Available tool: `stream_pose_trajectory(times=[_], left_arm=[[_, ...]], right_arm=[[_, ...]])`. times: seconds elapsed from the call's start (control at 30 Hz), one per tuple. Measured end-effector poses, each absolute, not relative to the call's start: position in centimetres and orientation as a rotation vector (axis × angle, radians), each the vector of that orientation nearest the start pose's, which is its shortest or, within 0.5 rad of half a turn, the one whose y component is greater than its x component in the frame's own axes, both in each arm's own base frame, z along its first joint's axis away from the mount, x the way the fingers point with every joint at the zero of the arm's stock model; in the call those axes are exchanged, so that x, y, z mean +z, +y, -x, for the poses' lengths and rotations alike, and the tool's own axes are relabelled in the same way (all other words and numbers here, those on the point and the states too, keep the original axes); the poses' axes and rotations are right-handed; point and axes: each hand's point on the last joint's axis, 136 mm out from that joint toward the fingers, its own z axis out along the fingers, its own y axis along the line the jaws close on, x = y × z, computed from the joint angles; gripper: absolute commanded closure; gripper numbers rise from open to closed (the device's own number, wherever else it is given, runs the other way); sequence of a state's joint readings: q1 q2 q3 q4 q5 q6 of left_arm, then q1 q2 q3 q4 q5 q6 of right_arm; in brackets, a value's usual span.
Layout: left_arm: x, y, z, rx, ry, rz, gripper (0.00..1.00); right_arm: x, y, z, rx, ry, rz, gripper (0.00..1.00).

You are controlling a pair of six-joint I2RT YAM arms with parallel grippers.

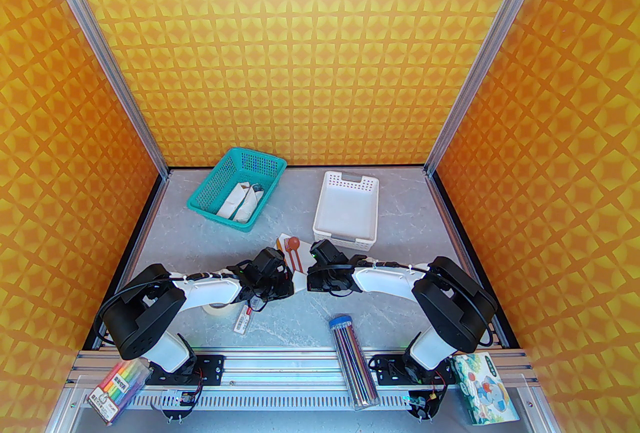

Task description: Place the utensils on the paper napkin and roll it up

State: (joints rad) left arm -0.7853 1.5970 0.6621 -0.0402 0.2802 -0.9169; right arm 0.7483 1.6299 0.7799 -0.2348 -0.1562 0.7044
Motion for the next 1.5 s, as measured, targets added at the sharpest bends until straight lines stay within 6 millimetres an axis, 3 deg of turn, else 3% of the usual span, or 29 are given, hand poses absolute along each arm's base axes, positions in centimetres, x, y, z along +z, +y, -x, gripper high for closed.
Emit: stream_pose_trajectory(times=[0.53, 0.8, 1.13, 1.3, 1.5], left_arm=[[1.8, -28.4, -21.7, -0.911, 2.816, 0.07, 0.99], [1.8, -28.4, -21.7, -0.911, 2.816, 0.07, 0.99], [1.8, -28.4, -21.7, -0.911, 2.816, 0.07, 0.99], [1.8, -28.4, -21.7, -0.911, 2.816, 0.07, 0.99], [1.8, -28.4, -21.8, -0.91, 2.816, 0.071, 0.99]], right_arm=[[1.6, 24.0, -25.2, 0.598, 2.812, 0.096, 1.0], [1.6, 23.9, -25.2, 0.592, 2.812, 0.108, 1.0], [3.1, 21.7, -24.8, 0.498, 2.813, 0.099, 1.0], [4.2, 22.7, -24.7, 0.571, 2.783, 0.128, 1.0], [3.3, 25.7, -24.1, 0.662, 2.79, 0.204, 1.0]])
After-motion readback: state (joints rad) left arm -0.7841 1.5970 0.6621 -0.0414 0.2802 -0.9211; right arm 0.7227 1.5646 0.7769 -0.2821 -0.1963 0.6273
